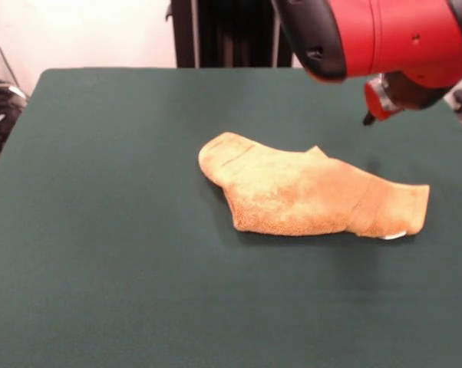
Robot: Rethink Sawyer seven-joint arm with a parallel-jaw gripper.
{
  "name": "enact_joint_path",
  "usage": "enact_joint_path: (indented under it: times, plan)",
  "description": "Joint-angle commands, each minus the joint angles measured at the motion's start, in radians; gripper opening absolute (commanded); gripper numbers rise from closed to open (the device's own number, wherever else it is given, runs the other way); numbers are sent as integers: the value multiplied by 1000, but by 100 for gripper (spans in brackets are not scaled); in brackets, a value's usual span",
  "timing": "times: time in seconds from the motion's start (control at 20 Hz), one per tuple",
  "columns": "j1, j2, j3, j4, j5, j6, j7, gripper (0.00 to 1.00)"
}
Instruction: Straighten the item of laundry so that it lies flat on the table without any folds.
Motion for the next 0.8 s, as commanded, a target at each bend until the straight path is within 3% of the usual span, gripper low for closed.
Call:
enact_joint_path:
  times: [0.05, 0.2, 0.6, 0.8]
  plan:
    - [25, 138, 8, -175, 45, 278, 242, 100]
    - [33, 167, -3, -253, 30, 283, 252, 100]
    - [48, 282, 8, -406, 45, 533, 293, 100]
    - [59, 254, -22, -438, 0, 434, 265, 100]
